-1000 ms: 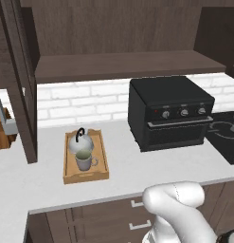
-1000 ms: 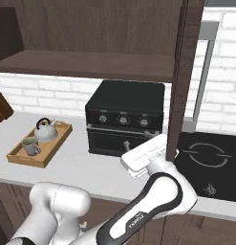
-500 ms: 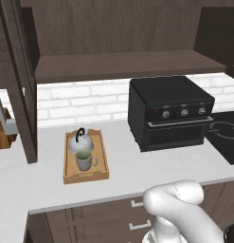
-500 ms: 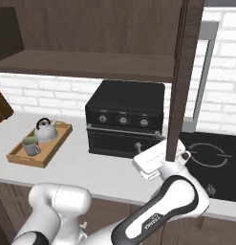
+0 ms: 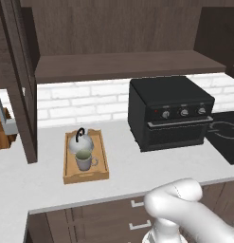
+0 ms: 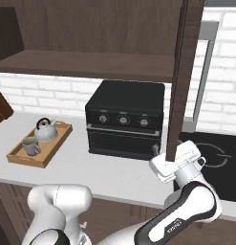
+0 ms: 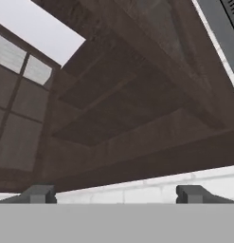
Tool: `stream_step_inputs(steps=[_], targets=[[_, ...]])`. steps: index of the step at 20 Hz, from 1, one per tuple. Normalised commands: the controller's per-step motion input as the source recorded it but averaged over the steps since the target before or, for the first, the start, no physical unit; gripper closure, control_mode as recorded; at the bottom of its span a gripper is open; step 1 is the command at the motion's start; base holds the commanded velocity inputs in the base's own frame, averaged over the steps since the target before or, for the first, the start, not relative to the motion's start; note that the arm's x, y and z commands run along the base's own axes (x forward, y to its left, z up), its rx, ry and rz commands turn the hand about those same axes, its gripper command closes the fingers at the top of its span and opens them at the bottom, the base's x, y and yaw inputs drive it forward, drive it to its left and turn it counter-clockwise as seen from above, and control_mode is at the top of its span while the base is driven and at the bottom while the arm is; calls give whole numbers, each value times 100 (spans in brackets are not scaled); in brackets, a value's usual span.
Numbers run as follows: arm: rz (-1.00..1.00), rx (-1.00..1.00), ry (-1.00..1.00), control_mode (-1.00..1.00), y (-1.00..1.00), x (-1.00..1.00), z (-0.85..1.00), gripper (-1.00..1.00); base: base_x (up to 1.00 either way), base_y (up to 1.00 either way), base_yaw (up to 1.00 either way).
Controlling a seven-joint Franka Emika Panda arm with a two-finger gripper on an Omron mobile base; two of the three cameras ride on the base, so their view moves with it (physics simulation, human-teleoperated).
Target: Pick the kettle from the counter and place it on the tray. Then pick the mug from the cabinet and place it on the tray. Then close the cabinet doors.
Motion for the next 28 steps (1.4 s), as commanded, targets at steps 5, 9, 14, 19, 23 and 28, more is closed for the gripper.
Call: stream_step_inputs(steps=[5,9,14,19,23,28], targets=[[0,0,-11,-100,-51,8,6,-100,0,0,0],[0,0,-13,-100,-45,5,13,-100,0,0,0],[0,0,-8,-100,-35,1,15,-100,0,0,0],[0,0,-2,-100,-33,0,19,-100,0,0,0],[0,0,-1,-100,-26,0,22,-100,0,0,0],[0,-1,-8,-100,-8,-1,42,-100,0,0,0]])
